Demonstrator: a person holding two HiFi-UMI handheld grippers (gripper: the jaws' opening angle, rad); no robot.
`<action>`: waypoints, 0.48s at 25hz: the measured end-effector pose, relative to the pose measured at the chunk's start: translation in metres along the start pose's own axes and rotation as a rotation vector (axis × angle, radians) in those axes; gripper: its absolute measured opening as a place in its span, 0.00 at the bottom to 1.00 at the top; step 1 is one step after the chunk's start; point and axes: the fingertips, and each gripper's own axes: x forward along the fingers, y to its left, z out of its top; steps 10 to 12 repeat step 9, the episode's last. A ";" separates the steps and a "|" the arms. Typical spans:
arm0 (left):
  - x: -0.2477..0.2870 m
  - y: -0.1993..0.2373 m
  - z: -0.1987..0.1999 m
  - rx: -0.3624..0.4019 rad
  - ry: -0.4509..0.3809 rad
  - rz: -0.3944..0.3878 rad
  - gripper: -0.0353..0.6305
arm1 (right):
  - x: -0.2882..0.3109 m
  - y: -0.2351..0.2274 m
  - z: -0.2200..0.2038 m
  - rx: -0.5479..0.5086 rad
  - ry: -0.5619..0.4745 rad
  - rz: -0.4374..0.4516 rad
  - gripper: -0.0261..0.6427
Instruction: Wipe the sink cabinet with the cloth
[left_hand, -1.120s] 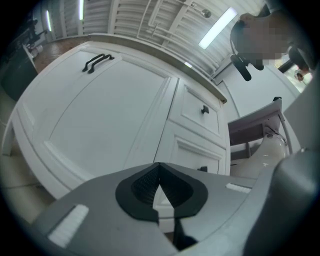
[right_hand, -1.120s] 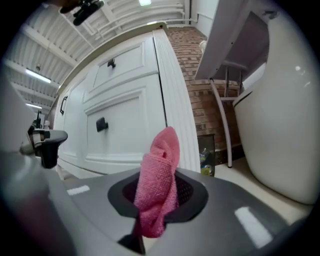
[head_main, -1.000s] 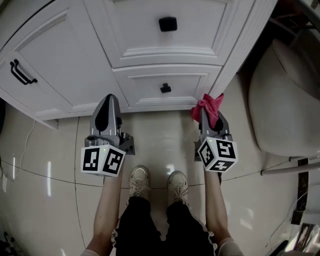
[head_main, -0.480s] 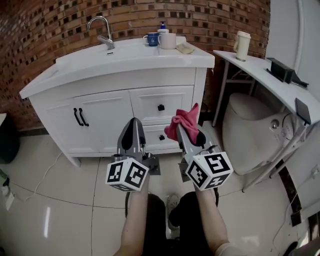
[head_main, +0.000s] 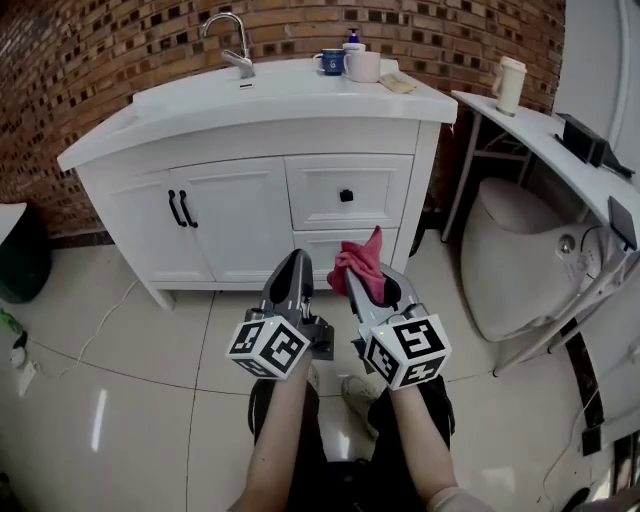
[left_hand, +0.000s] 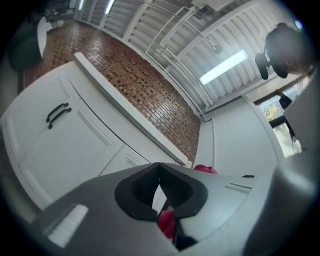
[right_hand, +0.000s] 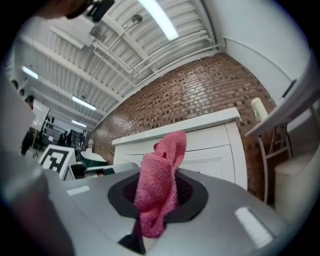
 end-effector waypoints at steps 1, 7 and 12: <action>-0.001 -0.006 -0.003 -0.024 0.011 -0.017 0.06 | -0.003 -0.002 0.003 0.062 -0.017 0.008 0.13; 0.002 -0.060 -0.020 -0.105 -0.005 -0.105 0.06 | -0.036 -0.023 0.023 0.250 -0.110 0.036 0.13; 0.001 -0.067 -0.025 -0.134 -0.014 -0.103 0.06 | -0.043 -0.029 0.022 0.311 -0.124 0.052 0.13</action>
